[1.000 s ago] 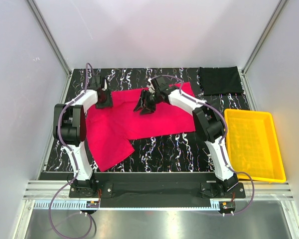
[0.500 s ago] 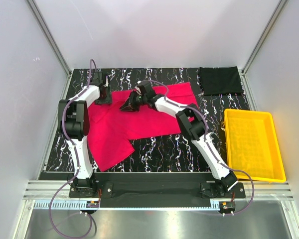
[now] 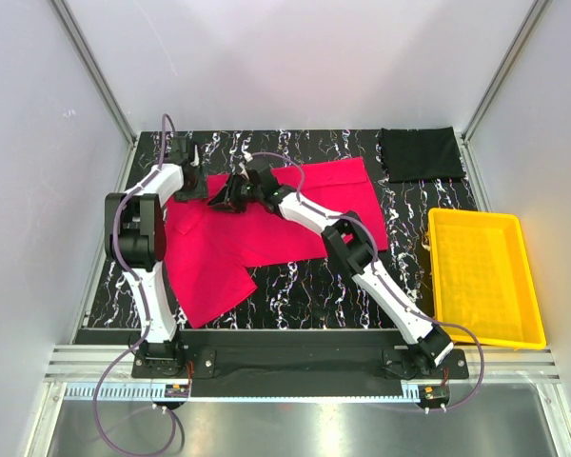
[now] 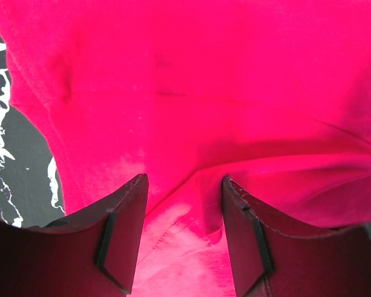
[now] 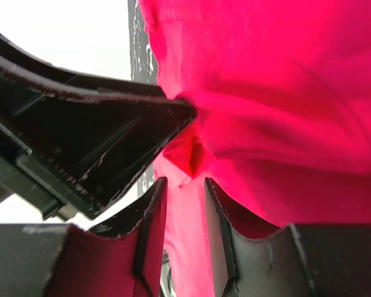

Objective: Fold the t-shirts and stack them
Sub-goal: Fold the tshirt

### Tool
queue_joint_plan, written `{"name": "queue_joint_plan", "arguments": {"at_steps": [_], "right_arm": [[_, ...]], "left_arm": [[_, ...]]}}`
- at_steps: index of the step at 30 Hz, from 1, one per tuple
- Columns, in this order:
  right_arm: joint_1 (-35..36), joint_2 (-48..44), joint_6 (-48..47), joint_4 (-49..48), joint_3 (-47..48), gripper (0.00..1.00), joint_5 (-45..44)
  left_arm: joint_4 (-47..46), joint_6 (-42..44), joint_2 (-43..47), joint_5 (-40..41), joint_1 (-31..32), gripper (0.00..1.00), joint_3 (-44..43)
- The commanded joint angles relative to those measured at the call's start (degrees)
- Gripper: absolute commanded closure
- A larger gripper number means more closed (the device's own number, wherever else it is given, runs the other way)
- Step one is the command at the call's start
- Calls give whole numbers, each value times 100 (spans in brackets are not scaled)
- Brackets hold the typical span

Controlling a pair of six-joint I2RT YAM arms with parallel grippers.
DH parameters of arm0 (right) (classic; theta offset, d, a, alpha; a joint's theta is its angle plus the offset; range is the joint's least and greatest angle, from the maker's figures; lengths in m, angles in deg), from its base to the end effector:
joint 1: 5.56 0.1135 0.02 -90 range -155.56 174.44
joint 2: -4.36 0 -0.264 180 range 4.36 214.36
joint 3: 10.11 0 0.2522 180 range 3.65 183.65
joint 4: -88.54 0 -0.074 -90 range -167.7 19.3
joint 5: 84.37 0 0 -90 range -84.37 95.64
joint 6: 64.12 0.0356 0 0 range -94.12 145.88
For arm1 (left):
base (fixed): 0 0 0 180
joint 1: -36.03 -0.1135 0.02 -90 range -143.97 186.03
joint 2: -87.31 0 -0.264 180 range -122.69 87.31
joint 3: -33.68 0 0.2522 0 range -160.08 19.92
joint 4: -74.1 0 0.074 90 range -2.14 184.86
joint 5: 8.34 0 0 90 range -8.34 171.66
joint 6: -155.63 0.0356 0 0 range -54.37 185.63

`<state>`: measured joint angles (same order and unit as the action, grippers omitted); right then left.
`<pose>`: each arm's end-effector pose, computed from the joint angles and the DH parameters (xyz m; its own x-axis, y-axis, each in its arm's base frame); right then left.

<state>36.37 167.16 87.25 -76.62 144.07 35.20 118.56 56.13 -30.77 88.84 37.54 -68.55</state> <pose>0.4479 0.4259 0.1120 -0.9477 0.1750 -0.2671 -0.1799 0.3986 0.8993 0.4410 -0.0072 0.1826 -0.8506 -0.1414 -0.5064 -0.1786 0.9836 0.0253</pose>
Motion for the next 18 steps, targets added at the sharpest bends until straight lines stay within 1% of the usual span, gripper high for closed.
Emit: {"name": "queue_joint_plan", "arguments": {"at_steps": [1,6,7,11,15,18], "right_arm": [[52,269,-55,-144,451,62,-345],[69,366,-28,-152,513,62,-565],[69,358,-45,39,504,62,-670],[61,480,-89,103,687,60,-794],[69,647,-107,155,960,60,-908],[78,779,-2,155,1154,62,-908]], "left_arm": [[-46,-8,382,-94,-117,45,101],[-64,-8,383,-173,-143,45,137],[-64,-8,374,-208,-143,45,128],[-64,-17,444,-313,-143,44,154],[-64,-114,672,-673,-143,39,277],[-46,-263,962,-683,-143,37,408]]}}
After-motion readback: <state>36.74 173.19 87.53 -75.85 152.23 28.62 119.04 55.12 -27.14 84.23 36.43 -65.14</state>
